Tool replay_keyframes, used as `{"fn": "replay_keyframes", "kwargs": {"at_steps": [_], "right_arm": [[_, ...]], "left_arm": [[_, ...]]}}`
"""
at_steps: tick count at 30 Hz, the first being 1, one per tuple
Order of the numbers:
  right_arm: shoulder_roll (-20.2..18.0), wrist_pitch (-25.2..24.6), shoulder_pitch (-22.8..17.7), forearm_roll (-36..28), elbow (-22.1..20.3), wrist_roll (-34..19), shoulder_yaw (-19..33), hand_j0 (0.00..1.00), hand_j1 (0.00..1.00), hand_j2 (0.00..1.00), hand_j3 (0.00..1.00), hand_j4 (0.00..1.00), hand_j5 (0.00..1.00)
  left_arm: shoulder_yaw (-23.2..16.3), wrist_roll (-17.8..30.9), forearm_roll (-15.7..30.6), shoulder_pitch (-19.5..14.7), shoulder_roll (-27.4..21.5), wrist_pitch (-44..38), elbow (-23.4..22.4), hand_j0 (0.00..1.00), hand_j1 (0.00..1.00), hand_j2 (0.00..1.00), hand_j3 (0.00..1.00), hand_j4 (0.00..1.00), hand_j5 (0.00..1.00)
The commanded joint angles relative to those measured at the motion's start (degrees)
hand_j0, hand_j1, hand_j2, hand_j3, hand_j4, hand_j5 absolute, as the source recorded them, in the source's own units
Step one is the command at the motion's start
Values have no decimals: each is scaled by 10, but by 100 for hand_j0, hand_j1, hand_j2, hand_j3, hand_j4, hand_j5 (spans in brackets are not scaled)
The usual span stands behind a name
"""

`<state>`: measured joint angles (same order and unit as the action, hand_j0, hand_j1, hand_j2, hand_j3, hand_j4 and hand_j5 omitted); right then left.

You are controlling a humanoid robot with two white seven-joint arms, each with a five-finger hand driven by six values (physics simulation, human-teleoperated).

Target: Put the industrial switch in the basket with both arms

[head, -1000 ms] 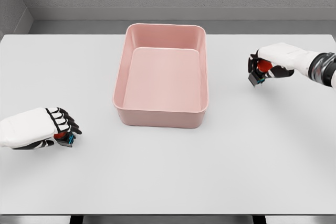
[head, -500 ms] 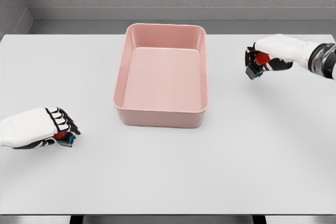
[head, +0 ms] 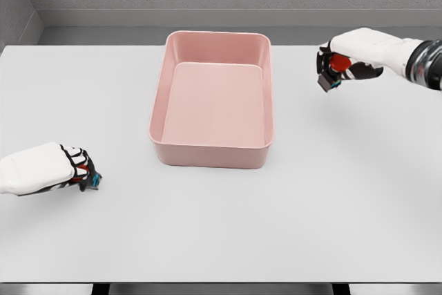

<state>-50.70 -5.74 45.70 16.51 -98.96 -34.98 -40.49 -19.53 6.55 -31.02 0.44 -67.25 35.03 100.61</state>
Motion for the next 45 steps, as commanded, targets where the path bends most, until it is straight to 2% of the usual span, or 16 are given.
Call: {"fn": "replay_keyframes", "kwargs": {"at_steps": [1, 9, 17, 28, 33, 39, 45], "right_arm": [[2, 0, 0, 0, -4, 0, 1, 43, 43, 43, 43, 43, 43], [7, 0, 2, 0, -11, 0, 1, 43, 43, 43, 43, 43, 43], [39, 0, 19, 0, -11, 0, 0, 43, 43, 43, 43, 43, 43], [97, 0, 39, -1, -11, 0, -6, 43, 43, 43, 43, 43, 43], [133, 0, 47, -1, -11, 0, -19, 43, 43, 43, 43, 43, 43], [157, -1, 62, -1, -11, 0, -48, 43, 43, 43, 43, 43, 43], [180, -16, 67, -1, -9, 0, -77, 43, 43, 43, 43, 43, 43]], "left_arm": [[2, 0, 6, -1, -1, 0, 0, 15, 15, 15, 15, 15, 15], [1, -7, 18, -41, 2, 0, -1, 14, 14, 14, 14, 14, 14], [1, -8, 39, -103, 17, 0, -1, 15, 15, 15, 15, 15, 15], [1, -8, 47, -181, 74, 0, -1, 15, 15, 15, 15, 15, 15], [-1, -7, 49, -200, 113, 0, 0, 15, 15, 15, 15, 15, 15], [-9, -3, 41, -228, 174, 0, 2, 15, 15, 15, 15, 15, 15], [-35, -2, 24, -257, 217, 0, 2, 16, 16, 16, 16, 16, 16]]}}
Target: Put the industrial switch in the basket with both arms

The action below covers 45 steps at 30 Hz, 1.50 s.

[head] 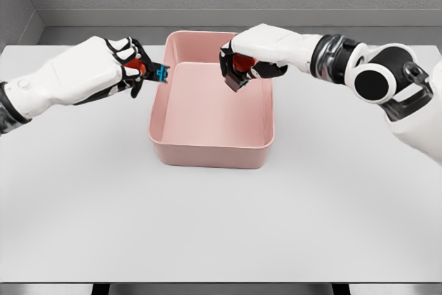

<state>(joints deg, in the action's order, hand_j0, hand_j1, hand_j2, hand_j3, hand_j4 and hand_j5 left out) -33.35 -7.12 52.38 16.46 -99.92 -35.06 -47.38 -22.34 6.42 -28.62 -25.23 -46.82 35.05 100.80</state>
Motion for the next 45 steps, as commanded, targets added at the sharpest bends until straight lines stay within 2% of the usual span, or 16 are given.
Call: {"fn": "replay_keyframes", "kwargs": {"at_steps": [1, 3, 5, 15, 18, 20, 22, 24, 26, 29, 32, 37, 40, 45], "right_arm": [[7, -3, 0, 1, 1, 1, -8, 43, 43, 43, 43, 43, 43], [7, -3, 0, 1, 1, 1, -8, 47, 47, 47, 47, 47, 47], [12, -32, 0, 0, 1, 1, -9, 100, 100, 100, 100, 100, 100], [10, -30, 1, 2, -5, 1, -7, 100, 100, 100, 100, 100, 100], [2, -25, 2, 2, -5, 1, 1, 100, 100, 100, 100, 100, 100], [-24, -2, -5, 0, -5, 1, 30, 100, 100, 100, 100, 100, 100], [-48, 26, -14, 0, -5, 1, 53, 100, 100, 100, 100, 100, 100], [-72, 56, -41, 0, -5, 1, 88, 100, 100, 100, 100, 100, 100], [-93, 88, -75, 0, -5, 1, 121, 100, 100, 100, 100, 100, 100], [-115, 132, -120, 1, -5, 1, 165, 100, 100, 100, 100, 100, 100], [-134, 178, -172, 0, -5, 1, 207, 100, 100, 100, 100, 100, 100], [-162, 232, -246, 0, -5, 1, 266, 100, 100, 100, 100, 100, 100], [-169, 258, -293, 0, -3, 1, 310, 100, 100, 100, 100, 100, 100], [-175, 265, -309, 0, 2, 1, 323, 100, 100, 100, 100, 100, 100]], "left_arm": [[-8, -1, -1, -1, 14, 0, 0, 16, 16, 16, 16, 16, 16], [-9, 0, -3, -1, 19, 0, 0, 16, 16, 16, 16, 16, 16], [-8, -1, -5, -1, 21, 0, 0, 16, 16, 16, 16, 16, 16], [-26, 0, -21, -5, 38, 0, -1, 19, 19, 19, 19, 19, 19], [-53, 0, -42, -25, 57, 0, -2, 19, 19, 19, 19, 19, 19], [-80, 0, -49, -42, 59, 0, -3, 20, 20, 20, 20, 20, 20], [-89, 0, -63, -49, 72, 0, -8, 21, 21, 21, 21, 21, 21], [-106, 0, -67, -61, 79, 0, -12, 23, 23, 23, 23, 23, 23], [-117, 0, -68, -69, 84, 0, -13, 30, 30, 30, 30, 30, 30], [-117, 0, -69, -70, 85, 0, -13, 47, 47, 47, 47, 47, 47], [-117, 0, -73, -73, 85, 0, -15, 69, 69, 69, 69, 69, 69], [-117, 0, -77, -76, 86, 0, -19, 85, 85, 85, 85, 85, 85], [-117, 0, -77, -77, 86, 0, -19, 88, 88, 88, 88, 88, 88], [-118, 0, -76, -77, 88, 0, -19, 94, 94, 94, 94, 94, 94]]}}
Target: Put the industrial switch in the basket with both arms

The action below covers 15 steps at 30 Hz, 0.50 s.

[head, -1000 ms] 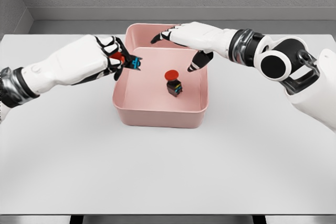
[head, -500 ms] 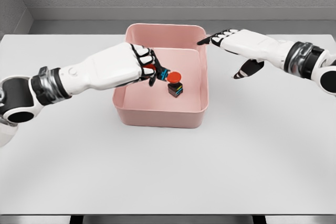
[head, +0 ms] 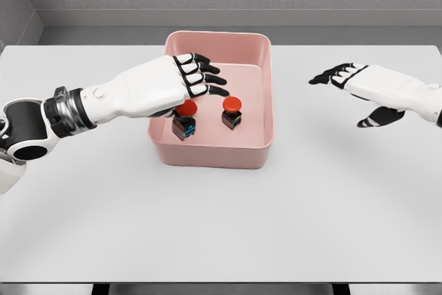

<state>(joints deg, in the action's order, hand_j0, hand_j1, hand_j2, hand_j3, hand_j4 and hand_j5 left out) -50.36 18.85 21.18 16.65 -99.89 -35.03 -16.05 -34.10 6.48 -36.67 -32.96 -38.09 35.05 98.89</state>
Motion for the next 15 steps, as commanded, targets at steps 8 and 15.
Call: {"fn": "replay_keyframes", "kwargs": {"at_steps": [8, 15], "right_arm": [[-10, 24, -25, -2, 4, 0, 43, 100, 100, 100, 100, 100, 100], [-11, 27, -25, -2, 4, 0, 43, 100, 100, 100, 100, 100, 100]], "left_arm": [[-1, -1, 5, 0, 3, 0, 0, 100, 100, 100, 100, 100, 100], [-1, 0, -16, -13, 2, 0, 1, 100, 100, 100, 100, 100, 100]]}}
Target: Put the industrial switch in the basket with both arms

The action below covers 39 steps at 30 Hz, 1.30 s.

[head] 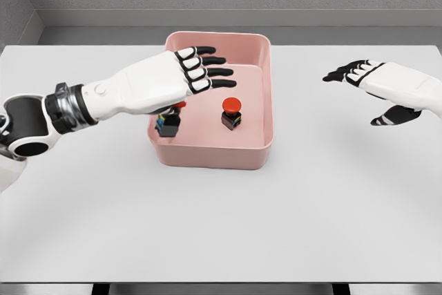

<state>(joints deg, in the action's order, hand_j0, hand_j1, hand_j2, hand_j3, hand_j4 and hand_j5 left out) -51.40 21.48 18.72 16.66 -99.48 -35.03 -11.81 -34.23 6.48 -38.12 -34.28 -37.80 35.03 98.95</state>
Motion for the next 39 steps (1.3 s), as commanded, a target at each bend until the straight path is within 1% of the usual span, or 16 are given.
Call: {"fn": "replay_keyframes", "kwargs": {"at_steps": [1, 2, 4, 5, 7, 13, 19, 22, 24, 27, 29, 30, 34, 36, 39], "right_arm": [[-2, 1, 0, -2, 0, 0, 0, 100, 100, 100, 100, 100, 100], [-2, 1, 0, -2, 0, 0, 1, 100, 100, 100, 100, 100, 100], [-3, 2, 0, -2, 0, 0, 0, 100, 100, 100, 100, 100, 100], [-4, 2, 0, -2, 0, 0, 1, 100, 100, 100, 100, 100, 100], [-5, 2, 0, -2, 0, 0, 0, 100, 100, 100, 100, 100, 100], [-5, 2, 0, -2, 0, 0, 0, 100, 100, 100, 100, 100, 100], [-5, 3, -1, -2, -1, 0, 0, 100, 100, 100, 100, 100, 100], [-5, 3, -1, -2, 0, 0, 1, 100, 100, 100, 100, 100, 100], [-6, 3, -1, -2, -1, 0, 1, 100, 100, 100, 100, 100, 100], [-13, 3, -3, -5, -3, 0, 0, 100, 100, 100, 100, 100, 100], [-14, 3, -5, -6, -3, 0, 1, 100, 100, 100, 100, 100, 100], [-15, 3, -5, -6, -3, 0, 1, 100, 100, 100, 100, 100, 100], [-17, 4, -6, -6, -5, 0, 1, 100, 100, 100, 100, 100, 100], [-17, 8, -6, -6, -5, 0, 1, 100, 100, 100, 100, 100, 100], [-17, 8, -6, -6, -5, 0, 2, 100, 100, 100, 100, 100, 100]], "left_arm": [[0, -1, -14, 0, -1, 0, 1, 100, 100, 100, 100, 100, 100], [-4, -1, -17, -5, 0, 0, 1, 100, 100, 100, 100, 100, 100], [-27, 0, -20, -21, 0, 0, 2, 100, 100, 100, 100, 100, 100], [-34, -1, -34, -25, 0, 0, 2, 100, 100, 100, 100, 100, 100], [-51, 0, -41, -39, 1, 0, 3, 100, 100, 100, 100, 100, 100], [-52, 0, -53, -50, 1, 0, 4, 100, 100, 100, 100, 100, 100], [-51, -1, -55, -62, -4, 0, 5, 100, 100, 100, 100, 100, 100], [-46, -2, -46, -68, -29, 0, 5, 100, 100, 100, 100, 100, 100], [-44, -2, -28, -69, -55, 0, 6, 100, 100, 100, 100, 100, 100], [-38, -3, 10, -67, -104, 0, 6, 100, 100, 100, 100, 100, 100], [-13, -5, 55, -59, -143, 0, 6, 100, 100, 100, 100, 100, 100], [-8, -5, 83, -57, -166, 0, 6, 100, 100, 100, 100, 100, 100], [-7, -5, 132, -40, -207, 0, 6, 100, 100, 100, 100, 100, 100], [-3, -6, 155, -14, -235, 0, 6, 100, 100, 100, 100, 100, 100], [0, -6, 183, 23, -258, 0, 5, 100, 100, 100, 100, 100, 100]]}}
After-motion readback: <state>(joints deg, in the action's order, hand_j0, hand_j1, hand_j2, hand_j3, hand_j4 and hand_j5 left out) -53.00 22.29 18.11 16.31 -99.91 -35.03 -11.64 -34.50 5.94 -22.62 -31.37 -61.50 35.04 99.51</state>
